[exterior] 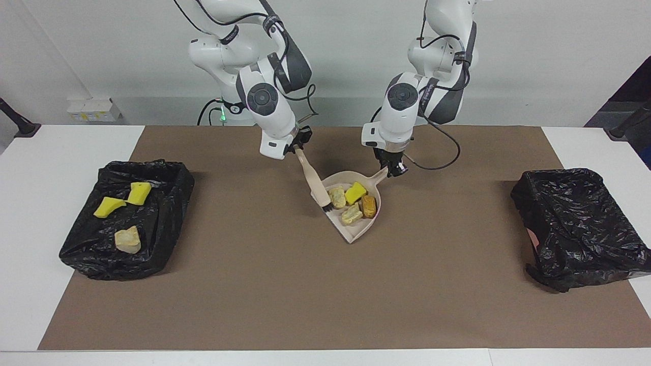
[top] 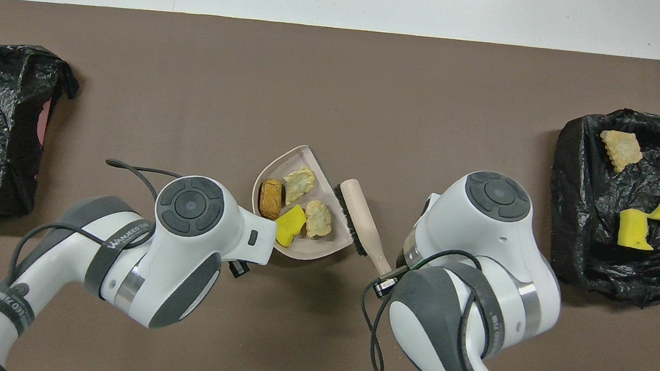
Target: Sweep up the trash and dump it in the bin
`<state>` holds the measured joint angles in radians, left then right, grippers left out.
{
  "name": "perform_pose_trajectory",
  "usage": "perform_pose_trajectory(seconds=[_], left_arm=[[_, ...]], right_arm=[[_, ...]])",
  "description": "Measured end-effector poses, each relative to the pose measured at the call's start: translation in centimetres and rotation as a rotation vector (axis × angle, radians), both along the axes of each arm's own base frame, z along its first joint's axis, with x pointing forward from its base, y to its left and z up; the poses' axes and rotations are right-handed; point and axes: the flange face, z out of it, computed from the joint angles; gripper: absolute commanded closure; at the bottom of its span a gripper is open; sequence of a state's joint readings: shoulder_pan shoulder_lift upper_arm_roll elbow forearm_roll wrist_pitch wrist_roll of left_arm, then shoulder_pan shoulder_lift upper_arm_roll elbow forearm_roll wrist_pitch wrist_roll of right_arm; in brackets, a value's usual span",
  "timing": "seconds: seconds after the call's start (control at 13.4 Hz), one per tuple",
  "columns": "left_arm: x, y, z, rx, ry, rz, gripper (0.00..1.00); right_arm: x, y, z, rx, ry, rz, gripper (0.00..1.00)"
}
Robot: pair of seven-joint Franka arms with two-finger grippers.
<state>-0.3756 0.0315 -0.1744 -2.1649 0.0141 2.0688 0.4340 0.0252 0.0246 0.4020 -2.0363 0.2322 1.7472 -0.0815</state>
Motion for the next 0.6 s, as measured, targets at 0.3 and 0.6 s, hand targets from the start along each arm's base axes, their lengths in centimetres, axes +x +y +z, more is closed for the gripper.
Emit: perform_pose_trajectory(seconds=[0.3, 0.6], left_arm=[[1.7, 5.3, 4.6, -0.003, -0.042, 0.12, 1.0], [2.7, 12.2, 11.6, 0.0, -0.083, 0.257, 1.0]], right_arm=[[-0.4, 1.1, 2.7, -0.098, -0.052, -0.104, 1.0], [-3.8, 8.2, 2.4, -0.14, -0.119, -0.252, 1.0]])
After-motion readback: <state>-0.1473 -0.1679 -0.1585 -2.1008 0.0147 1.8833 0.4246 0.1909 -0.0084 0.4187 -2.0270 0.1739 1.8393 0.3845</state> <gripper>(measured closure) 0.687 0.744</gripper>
